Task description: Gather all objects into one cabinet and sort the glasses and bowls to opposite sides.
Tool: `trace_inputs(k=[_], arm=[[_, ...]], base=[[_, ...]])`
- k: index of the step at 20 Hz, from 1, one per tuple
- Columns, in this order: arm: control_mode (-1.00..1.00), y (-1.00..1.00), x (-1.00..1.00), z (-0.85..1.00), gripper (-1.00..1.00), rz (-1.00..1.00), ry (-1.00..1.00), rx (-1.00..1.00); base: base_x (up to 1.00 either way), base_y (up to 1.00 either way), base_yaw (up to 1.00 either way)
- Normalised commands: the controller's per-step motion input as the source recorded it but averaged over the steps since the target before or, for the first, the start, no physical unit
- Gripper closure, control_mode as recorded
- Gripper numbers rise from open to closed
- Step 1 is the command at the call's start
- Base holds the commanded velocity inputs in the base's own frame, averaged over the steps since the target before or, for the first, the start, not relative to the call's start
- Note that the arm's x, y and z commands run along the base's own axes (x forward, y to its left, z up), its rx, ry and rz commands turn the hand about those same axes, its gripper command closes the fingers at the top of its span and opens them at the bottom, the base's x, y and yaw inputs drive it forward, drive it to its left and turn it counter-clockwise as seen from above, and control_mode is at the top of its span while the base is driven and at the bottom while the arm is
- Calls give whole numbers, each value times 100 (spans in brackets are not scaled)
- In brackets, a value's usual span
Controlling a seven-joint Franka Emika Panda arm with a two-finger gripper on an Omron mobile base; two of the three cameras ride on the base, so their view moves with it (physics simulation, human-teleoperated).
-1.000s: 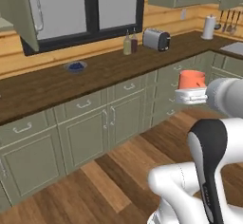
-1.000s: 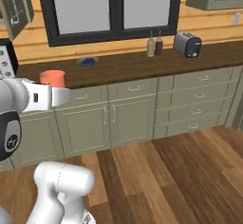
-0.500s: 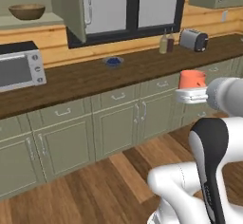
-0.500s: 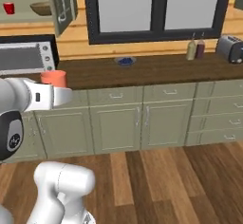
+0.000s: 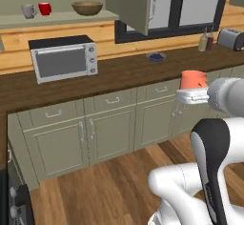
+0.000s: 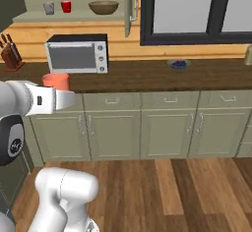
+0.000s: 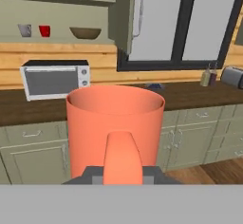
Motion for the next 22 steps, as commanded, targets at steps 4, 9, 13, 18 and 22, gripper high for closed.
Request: trace_inputs(k=[4, 9, 13, 18, 22], arm=[[100, 0, 0, 0, 100, 0, 0, 0], [100, 0, 0, 0, 100, 0, 0, 0], [100, 0, 0, 0, 100, 0, 0, 0], [100, 0, 0, 0, 100, 0, 0, 0], [100, 0, 0, 0, 100, 0, 0, 0]], base=[[15, 78, 15], [75, 15, 24], [100, 0, 31], [96, 0, 33], [89, 0, 26]])
